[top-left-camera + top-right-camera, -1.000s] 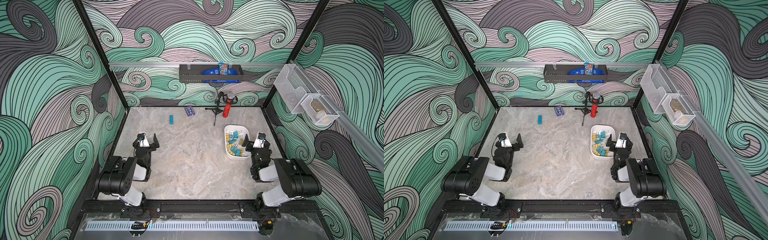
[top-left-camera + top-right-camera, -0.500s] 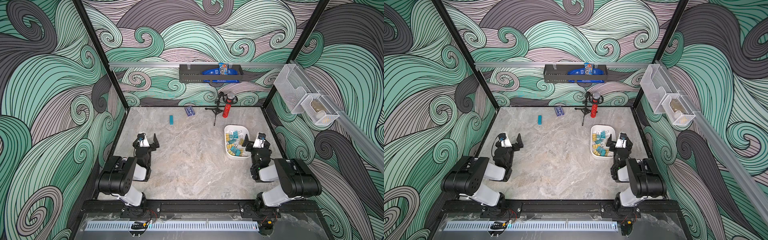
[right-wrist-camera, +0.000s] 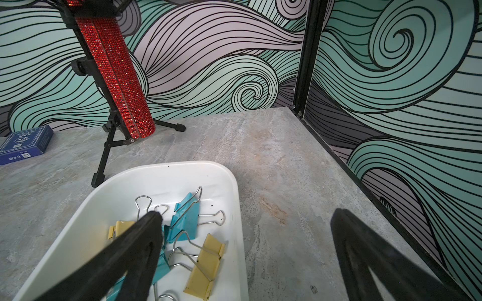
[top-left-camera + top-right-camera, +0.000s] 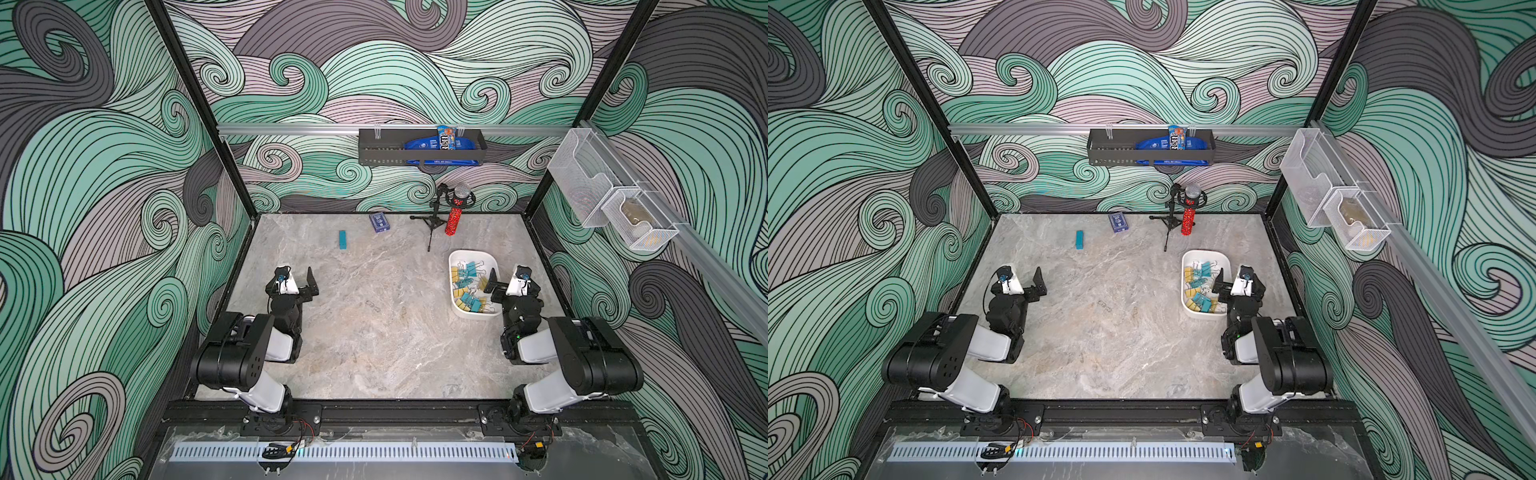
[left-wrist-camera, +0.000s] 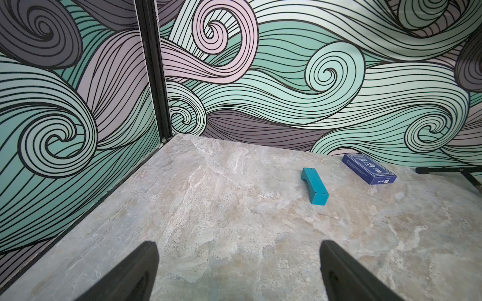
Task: Take out the binder clips from the storage box
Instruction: Move the storage box to the center of the board.
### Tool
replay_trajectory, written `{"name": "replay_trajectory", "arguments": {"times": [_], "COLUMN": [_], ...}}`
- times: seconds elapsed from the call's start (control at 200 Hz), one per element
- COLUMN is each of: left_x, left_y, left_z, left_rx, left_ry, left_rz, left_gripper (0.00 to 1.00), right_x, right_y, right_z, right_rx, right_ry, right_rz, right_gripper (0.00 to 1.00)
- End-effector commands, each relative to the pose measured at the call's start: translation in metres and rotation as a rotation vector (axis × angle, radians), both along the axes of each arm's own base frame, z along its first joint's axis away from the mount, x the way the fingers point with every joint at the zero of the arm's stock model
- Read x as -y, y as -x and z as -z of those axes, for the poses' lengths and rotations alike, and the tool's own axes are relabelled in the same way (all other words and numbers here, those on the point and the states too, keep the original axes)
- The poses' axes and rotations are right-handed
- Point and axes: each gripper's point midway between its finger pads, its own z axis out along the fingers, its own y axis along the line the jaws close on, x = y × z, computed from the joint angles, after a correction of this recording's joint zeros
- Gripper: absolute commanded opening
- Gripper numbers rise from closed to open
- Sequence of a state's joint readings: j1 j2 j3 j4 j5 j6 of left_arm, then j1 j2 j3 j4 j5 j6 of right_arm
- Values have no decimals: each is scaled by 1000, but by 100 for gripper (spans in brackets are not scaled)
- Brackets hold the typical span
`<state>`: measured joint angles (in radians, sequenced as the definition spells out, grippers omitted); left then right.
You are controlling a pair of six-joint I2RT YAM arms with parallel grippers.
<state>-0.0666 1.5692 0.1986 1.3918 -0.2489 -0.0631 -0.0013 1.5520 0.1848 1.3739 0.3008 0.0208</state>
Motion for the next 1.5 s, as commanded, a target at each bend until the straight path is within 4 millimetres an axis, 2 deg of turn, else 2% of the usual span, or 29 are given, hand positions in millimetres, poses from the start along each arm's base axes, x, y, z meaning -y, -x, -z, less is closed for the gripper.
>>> {"name": "replay_trajectory", "arguments": {"times": [0.0, 0.615, 0.785, 0.851, 1.006, 1.086, 1.191, 1.371, 1.496], "left_x": [1, 1, 1, 1, 1, 1, 1, 1, 1], "left_y": [0, 0, 0, 0, 0, 0, 0, 1, 0], "left_z": [-2, -1, -1, -2, -1, -1, -1, -1, -2], "left_rx": [14, 12, 10, 12, 11, 12, 11, 12, 14], "left_ry": [-6, -7, -7, -7, -6, -6, -6, -6, -6], "left_rz": [9, 9, 11, 9, 10, 10, 10, 10, 10], "left_gripper": [99, 99, 98, 98, 99, 99, 98, 99, 99], "right_x": [-1, -3, -2, -6, -32, -46, -62, -102, -124], "right_y": [-3, 0, 28, 26, 27, 24, 17, 7, 9], "right_z": [-7, -9, -41, -42, -70, -76, -63, -16, -8], "right_rx": [28, 38, 145, 78, 79, 35, -91, -384, -457], "right_ry": [3, 10, 4, -31, -108, -129, -186, -241, -279], "right_rz": [-9, -21, -4, -27, -175, -233, -292, -434, -484], "right_gripper": [100, 100, 100, 100, 100, 100, 100, 99, 99]}}
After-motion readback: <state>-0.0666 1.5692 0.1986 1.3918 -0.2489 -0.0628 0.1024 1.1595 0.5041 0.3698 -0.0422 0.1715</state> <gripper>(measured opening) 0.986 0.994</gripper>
